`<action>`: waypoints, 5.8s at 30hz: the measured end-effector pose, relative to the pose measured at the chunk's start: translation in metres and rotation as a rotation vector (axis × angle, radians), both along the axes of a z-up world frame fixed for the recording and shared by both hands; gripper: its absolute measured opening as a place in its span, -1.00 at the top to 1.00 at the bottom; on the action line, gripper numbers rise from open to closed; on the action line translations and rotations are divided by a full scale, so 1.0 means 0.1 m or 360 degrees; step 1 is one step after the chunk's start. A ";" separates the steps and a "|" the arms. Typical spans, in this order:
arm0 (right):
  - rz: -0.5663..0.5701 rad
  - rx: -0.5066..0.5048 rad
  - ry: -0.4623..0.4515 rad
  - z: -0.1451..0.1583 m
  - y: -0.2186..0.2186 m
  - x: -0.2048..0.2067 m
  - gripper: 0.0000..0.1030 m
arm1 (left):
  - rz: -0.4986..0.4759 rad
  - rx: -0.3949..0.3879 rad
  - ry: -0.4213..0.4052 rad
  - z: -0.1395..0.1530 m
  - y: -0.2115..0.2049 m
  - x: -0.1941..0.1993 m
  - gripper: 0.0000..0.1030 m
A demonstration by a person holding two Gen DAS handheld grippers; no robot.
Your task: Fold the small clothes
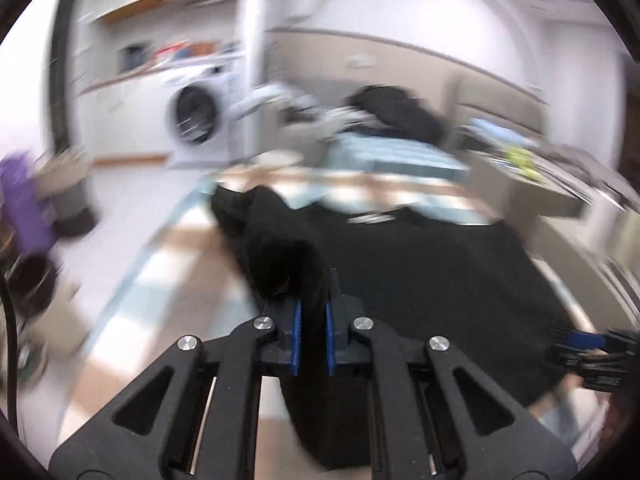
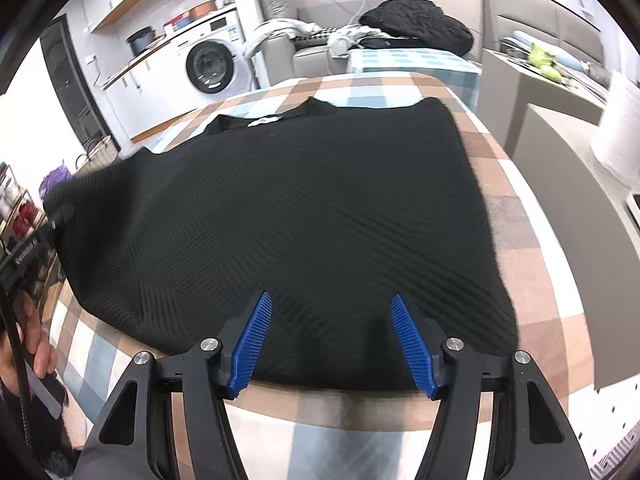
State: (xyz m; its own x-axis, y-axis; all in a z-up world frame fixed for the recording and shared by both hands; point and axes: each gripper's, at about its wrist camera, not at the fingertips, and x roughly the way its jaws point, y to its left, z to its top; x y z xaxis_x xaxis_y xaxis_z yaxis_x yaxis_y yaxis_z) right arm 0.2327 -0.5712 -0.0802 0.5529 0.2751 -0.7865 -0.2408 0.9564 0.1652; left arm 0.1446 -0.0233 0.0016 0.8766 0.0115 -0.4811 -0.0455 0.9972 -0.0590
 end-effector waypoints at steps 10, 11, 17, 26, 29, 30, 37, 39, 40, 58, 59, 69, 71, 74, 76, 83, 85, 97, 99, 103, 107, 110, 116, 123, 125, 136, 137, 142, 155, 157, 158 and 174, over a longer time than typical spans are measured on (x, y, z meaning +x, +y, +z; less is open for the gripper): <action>-0.0187 0.0003 0.0004 0.08 -0.43 -0.02 -0.25 | -0.0736 -0.0046 0.0295 -0.29 -1.06 0.13 0.38; -0.0192 0.0016 0.0003 0.09 -0.46 -0.02 -0.25 | -0.0730 -0.0088 0.0307 -0.30 -1.00 0.11 0.13; -0.0137 0.0241 0.0020 0.18 -0.54 0.05 -0.25 | -0.0565 -0.0231 0.0226 -0.21 -0.50 -0.05 -0.35; 0.0126 0.0534 0.0280 -0.22 0.03 0.33 -0.24 | -0.0303 -0.0252 0.0299 -0.30 0.14 -0.06 -0.35; 0.0184 0.0477 0.0197 -0.24 0.19 0.42 0.17 | -0.0244 -0.0259 0.0331 -0.35 0.25 -0.04 -0.35; 0.0219 0.0438 0.0206 -0.22 0.26 0.45 0.68 | -0.0225 -0.0266 0.0343 -0.38 0.29 -0.02 -0.35; 0.0242 0.0367 -0.0039 0.28 0.17 0.29 0.85 | -0.0146 -0.0267 0.0425 -0.53 0.38 0.11 -0.35; 0.0173 0.0264 0.0085 0.05 0.11 0.40 0.83 | -0.0151 -0.0284 0.0466 -0.61 0.36 0.16 -0.35; 0.0155 0.0259 0.0156 -0.05 0.08 0.45 0.77 | -0.0161 -0.0287 0.0490 -0.64 0.35 0.18 -0.35; 0.0256 0.0464 0.0061 0.15 -0.16 -0.01 0.18 | -0.0325 -0.0280 0.0640 -0.88 0.05 -0.01 -0.36; 0.0268 0.0472 0.0060 0.14 -0.14 0.01 0.18 | -0.0333 -0.0267 0.0656 -0.90 0.04 -0.01 -0.36; 0.0263 0.0403 0.0183 -0.21 0.08 0.59 0.18 | -0.0355 -0.0226 0.0647 -0.88 0.02 -0.07 -0.36; 0.0241 0.0423 0.0209 -0.25 0.13 0.71 0.18 | -0.0354 -0.0224 0.0645 -0.88 0.01 -0.07 -0.36; 0.0234 0.0513 0.0240 -0.25 0.21 0.91 0.18 | -0.0354 -0.0217 0.0641 -0.88 0.02 -0.07 -0.36; 0.0183 0.0561 0.0287 -0.26 0.23 1.08 0.18 | -0.0353 -0.0221 0.0642 -0.88 0.02 -0.06 -0.36; 0.0094 0.0499 0.0381 -0.25 0.35 1.43 0.60 | -0.0355 -0.0226 0.0637 -0.87 0.03 -0.03 -0.36; 0.0226 0.0457 0.0245 -0.05 0.44 1.37 0.83 | -0.0351 -0.0231 0.0630 -0.85 0.05 -0.03 -0.36; 0.0234 0.0315 0.0311 -0.12 0.31 1.30 0.62 | -0.0342 -0.0243 0.0636 -0.87 0.07 -0.01 -0.36; 0.0316 0.0337 0.0346 -0.16 0.22 1.12 0.61 | -0.0342 -0.0249 0.0638 -0.87 0.07 0.00 -0.36; 0.0304 0.0393 0.0290 -0.17 0.00 0.84 0.69 | -0.0348 -0.0245 0.0633 -0.87 0.06 0.01 -0.36; 0.0327 0.0451 0.0074 0.10 -0.02 0.65 0.84 | -0.0348 -0.0240 0.0632 -0.85 0.06 0.03 -0.36; 0.0282 0.0323 0.0071 0.11 0.01 0.68 0.84 | -0.0358 -0.0291 0.0636 -0.86 0.09 0.05 -0.36; 0.0200 0.0284 0.0162 -0.04 -0.02 0.82 0.52 | -0.0346 -0.0320 0.0664 -0.90 0.06 0.20 -0.36; -0.0207 0.0197 0.0009 0.13 -0.71 0.72 0.17 | -0.0358 -0.0322 0.0673 -0.96 -0.12 0.47 -0.35; -0.0273 0.0161 0.0025 0.07 -0.88 0.70 0.17 | -0.0363 -0.0325 0.0665 -0.97 -0.17 0.53 -0.18; -0.0222 0.0143 0.0115 -0.28 -0.80 0.69 0.23 | -0.0275 -0.0286 0.0596 -0.95 -0.21 0.54 0.74; -0.0202 0.0144 0.0122 -0.30 -0.77 0.69 0.24 | -0.0272 -0.0284 0.0592 -0.94 -0.20 0.53 0.76; -0.0105 0.0082 0.0133 -0.34 -0.52 0.65 0.30 | -0.0221 -0.0266 0.0577 -0.91 -0.04 0.46 0.82; 0.0252 0.0066 0.0181 -0.39 0.36 0.61 0.29 | 0.0064 -0.0398 0.0557 -0.88 0.86 0.18 0.78; 0.0232 0.0059 0.0180 -0.35 0.39 0.65 0.23 | 0.0093 -0.0482 0.0562 -0.87 0.96 0.16 0.68; 0.0210 0.0075 0.0157 -0.30 0.37 0.66 0.22 | 0.0099 -0.0503 0.0554 -0.86 1.00 0.15 0.66; 0.0561 0.0270 0.0341 -0.41 0.77 0.33 0.67 | -0.0117 -0.0436 0.0434 -0.55 0.66 -0.04 -0.15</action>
State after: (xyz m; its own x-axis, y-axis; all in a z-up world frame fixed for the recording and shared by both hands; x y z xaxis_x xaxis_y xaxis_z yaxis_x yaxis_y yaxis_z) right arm 0.2660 -0.4940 -0.1217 0.2318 0.5526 -0.8006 -0.4903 0.7772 0.3945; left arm 0.1407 0.0425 -0.0537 0.7100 -0.2078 -0.6729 -0.0254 0.9473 -0.3193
